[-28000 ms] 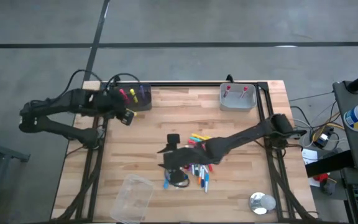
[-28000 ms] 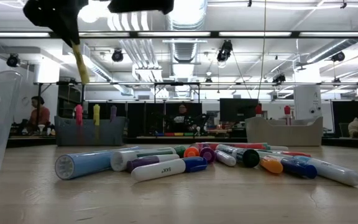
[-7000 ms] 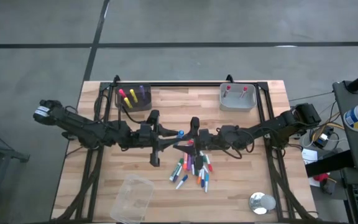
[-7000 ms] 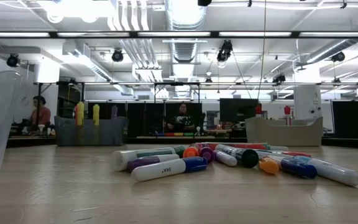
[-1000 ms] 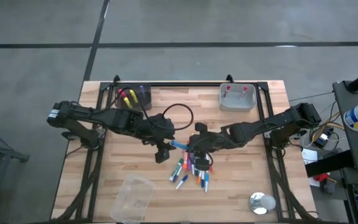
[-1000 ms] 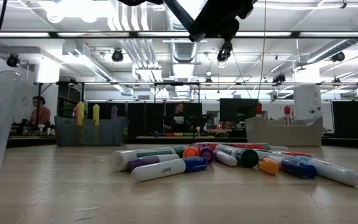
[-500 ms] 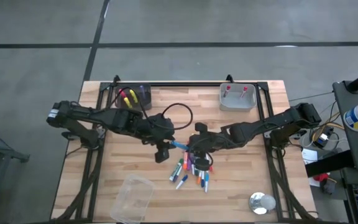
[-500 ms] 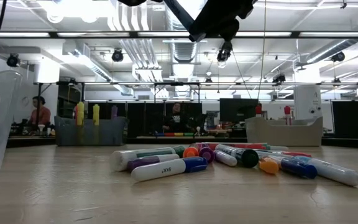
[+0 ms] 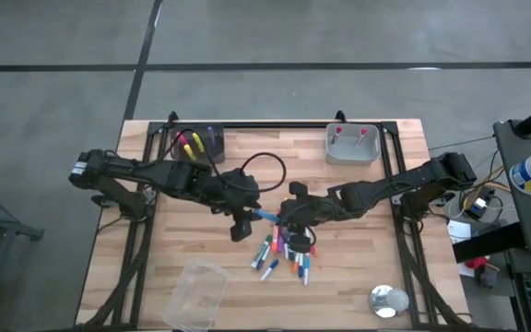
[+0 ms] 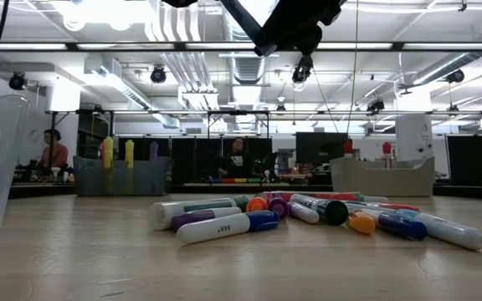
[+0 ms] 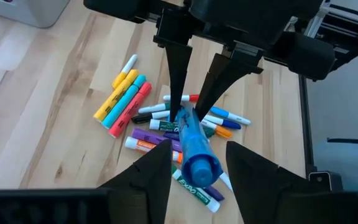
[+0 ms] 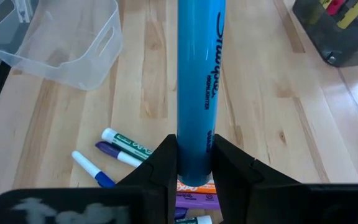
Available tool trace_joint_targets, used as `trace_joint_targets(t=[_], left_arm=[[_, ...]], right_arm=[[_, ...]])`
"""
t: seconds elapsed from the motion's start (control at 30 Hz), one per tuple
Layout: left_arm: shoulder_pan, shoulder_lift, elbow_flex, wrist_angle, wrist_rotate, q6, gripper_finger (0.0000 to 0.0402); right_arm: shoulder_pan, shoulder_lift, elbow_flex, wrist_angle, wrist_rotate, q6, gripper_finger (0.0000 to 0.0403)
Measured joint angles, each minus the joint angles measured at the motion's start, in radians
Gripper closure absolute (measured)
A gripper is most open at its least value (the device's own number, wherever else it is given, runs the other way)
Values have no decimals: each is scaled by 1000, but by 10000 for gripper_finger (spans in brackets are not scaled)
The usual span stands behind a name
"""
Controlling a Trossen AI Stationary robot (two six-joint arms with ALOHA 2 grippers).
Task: Pick & Place Markers
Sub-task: Put the blue highlighter pen into the black bin
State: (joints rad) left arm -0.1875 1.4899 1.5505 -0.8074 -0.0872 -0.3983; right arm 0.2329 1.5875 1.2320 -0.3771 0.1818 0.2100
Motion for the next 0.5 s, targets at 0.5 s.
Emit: trace_joint_targets(t=[0.5], left_arm=[[0,0,0,-13,5,-1,280]], right_arm=[[0,0,0,2,0,0,328]])
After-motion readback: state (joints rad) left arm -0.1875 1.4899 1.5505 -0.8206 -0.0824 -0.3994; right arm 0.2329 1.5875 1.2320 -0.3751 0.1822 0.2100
